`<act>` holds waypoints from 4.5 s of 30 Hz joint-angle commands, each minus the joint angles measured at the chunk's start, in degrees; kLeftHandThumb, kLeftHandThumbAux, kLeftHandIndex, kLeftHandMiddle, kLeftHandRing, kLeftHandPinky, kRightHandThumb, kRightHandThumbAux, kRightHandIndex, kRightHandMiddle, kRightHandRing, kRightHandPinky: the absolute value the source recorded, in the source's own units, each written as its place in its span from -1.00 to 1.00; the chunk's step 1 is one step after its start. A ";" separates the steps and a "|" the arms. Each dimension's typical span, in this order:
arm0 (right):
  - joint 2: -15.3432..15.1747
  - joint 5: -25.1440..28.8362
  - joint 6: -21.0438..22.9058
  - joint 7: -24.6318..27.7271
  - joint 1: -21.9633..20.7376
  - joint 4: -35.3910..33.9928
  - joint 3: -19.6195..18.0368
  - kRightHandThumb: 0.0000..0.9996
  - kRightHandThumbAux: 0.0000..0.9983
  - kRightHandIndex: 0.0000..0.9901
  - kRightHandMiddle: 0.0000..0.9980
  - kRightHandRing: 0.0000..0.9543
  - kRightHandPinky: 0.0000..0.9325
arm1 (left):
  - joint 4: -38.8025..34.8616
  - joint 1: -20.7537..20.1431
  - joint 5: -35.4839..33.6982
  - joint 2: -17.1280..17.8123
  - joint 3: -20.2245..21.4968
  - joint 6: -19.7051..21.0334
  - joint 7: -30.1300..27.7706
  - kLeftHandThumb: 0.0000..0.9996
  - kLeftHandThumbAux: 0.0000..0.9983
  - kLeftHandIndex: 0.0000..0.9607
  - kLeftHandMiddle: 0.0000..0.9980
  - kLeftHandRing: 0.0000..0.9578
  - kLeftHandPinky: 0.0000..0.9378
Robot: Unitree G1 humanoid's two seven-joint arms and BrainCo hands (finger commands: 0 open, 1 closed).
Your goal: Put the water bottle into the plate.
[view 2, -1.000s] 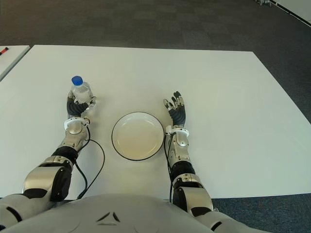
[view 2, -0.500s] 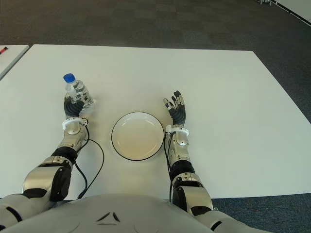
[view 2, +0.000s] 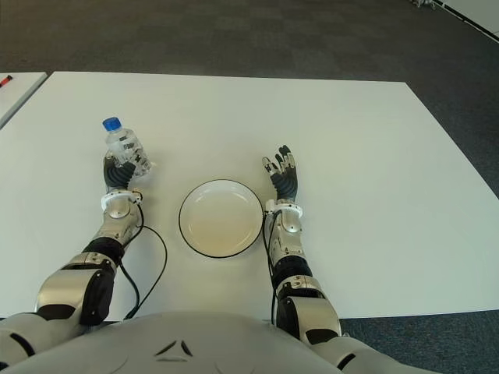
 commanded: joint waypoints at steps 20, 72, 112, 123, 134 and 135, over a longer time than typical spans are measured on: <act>2.36 -0.18 3.80 -1.26 2.16 4.25 -1.03 -0.95 0.51 -0.87 -0.87 -0.86 -0.74 | -1.07 2.50 7.98 0.68 -5.10 2.51 8.03 0.69 0.33 -0.13 0.03 0.21 0.24; 3.25 -1.11 3.03 -2.34 1.62 5.02 -1.38 -0.88 0.56 -0.83 -0.84 -0.83 -0.71 | -41.30 22.88 -1.36 -5.76 -7.34 -4.02 -14.17 0.91 0.29 -0.10 -0.03 0.02 0.55; 3.38 -1.33 3.51 -3.60 1.47 4.85 -0.66 -0.81 0.51 -0.82 -0.84 -0.84 -0.71 | -62.82 35.81 7.61 -10.47 -18.32 -1.04 -18.41 0.90 0.30 -0.18 -0.01 0.07 0.69; 3.27 -1.82 3.68 -4.14 1.40 4.92 -0.38 -0.79 0.50 -0.82 -0.84 -0.84 -0.71 | -64.61 36.87 9.14 -9.74 -20.82 3.34 -19.78 0.90 0.30 -0.20 0.01 0.10 0.77; 3.44 -1.86 3.38 -4.11 1.30 5.16 -0.30 -0.77 0.50 -0.82 -0.84 -0.83 -0.71 | -60.15 34.96 10.93 -8.85 -22.38 4.02 -20.23 0.90 0.30 -0.20 0.03 0.12 0.83; 3.48 -1.90 3.36 -4.18 1.32 5.09 -0.28 -0.77 0.50 -0.82 -0.84 -0.83 -0.71 | -59.17 34.70 11.15 -8.88 -22.63 3.90 -20.14 0.90 0.30 -0.20 0.03 0.12 0.83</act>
